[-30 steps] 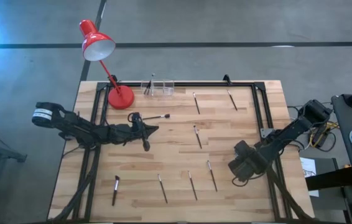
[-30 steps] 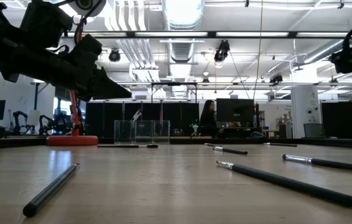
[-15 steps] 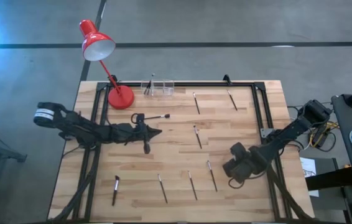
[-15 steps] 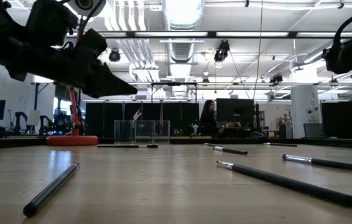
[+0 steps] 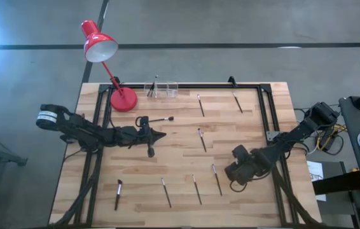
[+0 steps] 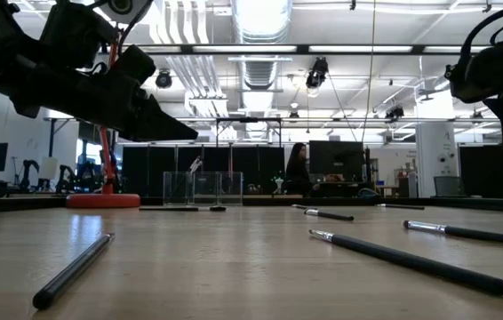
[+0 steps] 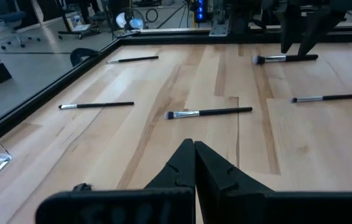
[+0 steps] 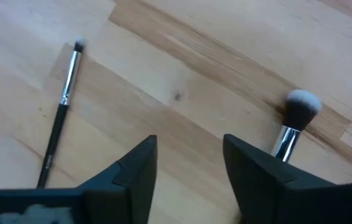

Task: Pick & Place Makeup Supplies
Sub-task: Put the makeup brush into the transparent organizer

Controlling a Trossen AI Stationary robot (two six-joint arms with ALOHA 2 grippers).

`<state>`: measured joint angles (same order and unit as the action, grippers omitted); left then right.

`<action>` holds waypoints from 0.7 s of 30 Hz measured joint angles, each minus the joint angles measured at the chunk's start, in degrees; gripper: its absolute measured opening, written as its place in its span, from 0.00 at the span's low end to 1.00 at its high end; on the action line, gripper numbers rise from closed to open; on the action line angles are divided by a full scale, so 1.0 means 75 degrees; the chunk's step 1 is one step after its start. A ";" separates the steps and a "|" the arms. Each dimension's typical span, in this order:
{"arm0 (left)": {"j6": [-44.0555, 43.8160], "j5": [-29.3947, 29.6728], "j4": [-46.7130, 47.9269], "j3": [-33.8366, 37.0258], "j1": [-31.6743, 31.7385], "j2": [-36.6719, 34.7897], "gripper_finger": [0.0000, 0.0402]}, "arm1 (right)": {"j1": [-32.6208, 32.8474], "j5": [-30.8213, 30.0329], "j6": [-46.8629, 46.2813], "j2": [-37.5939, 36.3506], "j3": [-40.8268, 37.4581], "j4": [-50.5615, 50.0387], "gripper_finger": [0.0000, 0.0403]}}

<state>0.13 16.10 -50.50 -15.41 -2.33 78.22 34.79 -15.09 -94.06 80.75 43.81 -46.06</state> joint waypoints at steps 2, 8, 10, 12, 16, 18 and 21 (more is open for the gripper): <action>-0.0044 0.0000 0.0002 -0.0001 0.0000 0.0000 0.00 | 0.0000 0.0010 0.0046 0.0000 0.0000 0.0007 0.51; -0.0232 0.0000 0.0000 0.0002 0.0000 0.0000 0.00 | -0.0126 0.0132 0.0176 0.0000 0.0000 0.0307 0.69; -0.0234 0.0000 0.0000 0.0002 0.0000 0.0000 0.00 | -0.0292 0.0327 0.0207 0.0002 0.0014 0.0621 0.72; -0.0237 0.0000 0.0001 0.0002 0.0000 0.0000 0.00 | -0.0449 0.0426 0.0328 0.0150 0.0175 0.0824 0.74; -0.0292 0.0000 0.0003 0.0002 0.0000 0.0000 0.00 | -0.0726 0.0423 0.0707 0.0714 0.0832 0.0484 0.72; -0.0352 0.0000 0.0003 0.0002 0.0000 0.0000 0.00 | -0.0863 0.0420 0.0945 0.1103 0.1265 0.0104 0.70; -0.0419 0.0000 0.0005 0.0002 0.0000 0.0000 0.00 | -0.1054 0.0420 0.1387 0.1701 0.1951 -0.0334 0.67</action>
<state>-3.02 16.10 -50.46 -15.40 -2.33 78.22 26.88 -11.94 -83.66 93.51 58.44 -48.56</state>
